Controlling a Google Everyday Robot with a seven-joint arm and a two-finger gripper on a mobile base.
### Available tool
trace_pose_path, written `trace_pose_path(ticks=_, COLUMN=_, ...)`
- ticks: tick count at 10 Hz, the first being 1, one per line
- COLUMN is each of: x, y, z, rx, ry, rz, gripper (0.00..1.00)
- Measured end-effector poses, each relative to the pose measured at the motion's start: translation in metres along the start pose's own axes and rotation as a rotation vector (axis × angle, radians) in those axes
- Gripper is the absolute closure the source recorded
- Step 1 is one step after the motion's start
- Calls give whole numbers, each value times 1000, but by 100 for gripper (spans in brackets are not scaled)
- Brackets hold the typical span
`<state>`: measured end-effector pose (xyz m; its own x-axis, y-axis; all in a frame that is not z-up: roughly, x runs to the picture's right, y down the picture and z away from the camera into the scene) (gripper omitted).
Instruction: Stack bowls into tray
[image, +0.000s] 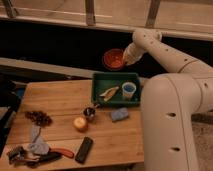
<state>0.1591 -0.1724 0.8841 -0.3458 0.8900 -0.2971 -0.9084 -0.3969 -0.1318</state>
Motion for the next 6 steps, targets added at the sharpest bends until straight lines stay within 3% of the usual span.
trace_pose_path(ticks=3, x=-6, y=-21, z=23, rx=33, ry=38, rz=44, gripper=100)
trace_pose_path(ticks=6, x=8, y=-47, z=36, rx=44, ry=87, rz=96, gripper=100)
